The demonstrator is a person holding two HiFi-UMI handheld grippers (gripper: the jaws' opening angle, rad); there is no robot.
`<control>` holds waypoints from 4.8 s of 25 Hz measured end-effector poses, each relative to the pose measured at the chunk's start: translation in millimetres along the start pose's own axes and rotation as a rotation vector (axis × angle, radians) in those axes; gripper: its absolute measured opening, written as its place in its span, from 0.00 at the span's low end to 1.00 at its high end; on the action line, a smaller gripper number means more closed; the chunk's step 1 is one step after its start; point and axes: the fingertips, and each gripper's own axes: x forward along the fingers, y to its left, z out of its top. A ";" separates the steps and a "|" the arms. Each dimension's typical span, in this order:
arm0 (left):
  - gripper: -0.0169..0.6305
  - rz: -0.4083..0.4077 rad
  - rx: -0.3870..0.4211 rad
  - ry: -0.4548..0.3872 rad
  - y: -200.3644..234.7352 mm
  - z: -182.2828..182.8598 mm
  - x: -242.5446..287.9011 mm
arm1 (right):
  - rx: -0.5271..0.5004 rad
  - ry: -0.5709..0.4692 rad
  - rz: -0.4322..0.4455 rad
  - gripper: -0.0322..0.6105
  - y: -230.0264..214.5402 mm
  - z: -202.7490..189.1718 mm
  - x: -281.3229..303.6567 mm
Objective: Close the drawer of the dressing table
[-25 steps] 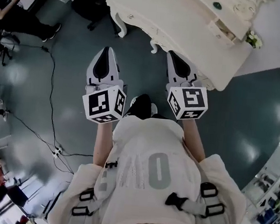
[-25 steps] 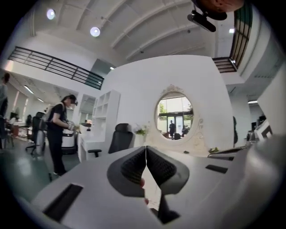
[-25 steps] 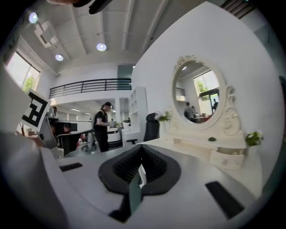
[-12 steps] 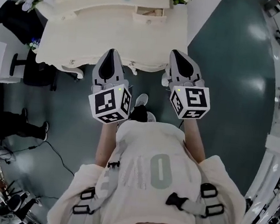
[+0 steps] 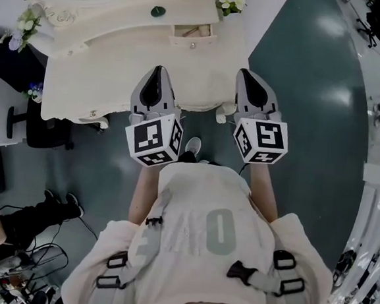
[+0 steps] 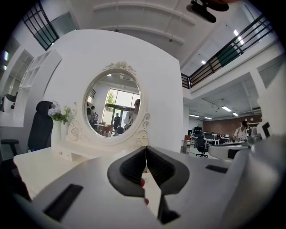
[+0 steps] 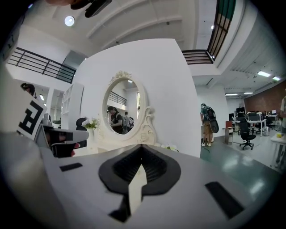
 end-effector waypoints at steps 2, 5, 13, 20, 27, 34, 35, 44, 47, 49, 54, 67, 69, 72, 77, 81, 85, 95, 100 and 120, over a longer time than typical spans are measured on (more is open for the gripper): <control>0.06 -0.010 0.003 -0.002 8.4 0.7 11.6 | -0.004 -0.003 -0.009 0.06 3.7 1.2 11.9; 0.06 -0.021 0.008 0.001 17.3 0.1 25.1 | -0.009 -0.006 -0.024 0.06 6.3 1.6 25.1; 0.06 -0.005 0.023 0.019 21.9 2.6 56.7 | -0.013 0.005 -0.013 0.06 -10.2 7.5 58.6; 0.06 0.056 -0.002 -0.023 11.7 13.7 78.8 | -0.015 0.021 0.045 0.06 -40.6 8.3 80.7; 0.06 0.114 -0.005 -0.024 6.2 14.2 89.5 | -0.018 0.020 0.101 0.06 -54.5 12.1 94.8; 0.06 0.099 0.011 -0.018 -0.4 14.5 98.9 | -0.017 0.031 0.112 0.06 -59.9 9.7 100.1; 0.06 0.088 0.012 -0.016 -2.3 13.9 100.7 | -0.016 0.033 0.111 0.06 -61.2 8.6 100.1; 0.44 -0.026 -0.032 0.013 -20.4 3.1 113.1 | -0.006 0.068 0.096 0.06 -66.1 -4.1 95.8; 0.46 -0.035 -0.031 0.018 -21.6 -0.2 114.9 | -0.004 0.074 0.091 0.06 -66.7 -6.8 94.3; 0.46 -0.039 -0.042 0.031 -21.7 -4.6 117.1 | -0.003 0.079 0.087 0.06 -67.4 -8.9 92.6; 0.46 -0.049 -0.084 0.068 -24.2 -18.9 130.1 | -0.003 0.092 0.074 0.06 -71.1 -11.3 89.1; 0.46 -0.040 0.019 0.332 -26.8 -129.6 190.5 | 0.015 0.146 0.035 0.06 -79.8 -30.7 82.1; 0.46 -0.033 0.030 0.379 -22.7 -149.8 197.6 | 0.021 0.157 0.022 0.06 -82.5 -35.4 80.3; 0.46 -0.032 0.043 0.437 -18.5 -173.7 207.0 | 0.027 0.167 0.005 0.06 -86.4 -40.5 79.2; 0.46 -0.035 0.040 0.509 -16.6 -202.0 216.2 | 0.031 0.185 -0.006 0.06 -85.7 -48.7 78.1; 0.44 -0.017 0.025 0.526 -12.4 -213.9 221.8 | 0.036 0.197 -0.013 0.06 -86.7 -53.9 76.8; 0.37 0.001 0.043 0.518 -9.4 -217.3 220.8 | 0.045 0.216 -0.029 0.06 -91.3 -61.2 71.7; 0.33 0.008 0.015 0.579 -10.3 -236.4 219.3 | 0.050 0.239 -0.044 0.06 -94.0 -69.8 68.4; 0.23 0.023 0.029 0.585 -7.3 -239.3 220.6 | 0.048 0.248 -0.054 0.06 -97.1 -73.7 66.1; 0.18 -0.005 0.046 0.586 -9.9 -241.3 223.5 | 0.049 0.266 -0.048 0.06 -95.5 -81.6 67.2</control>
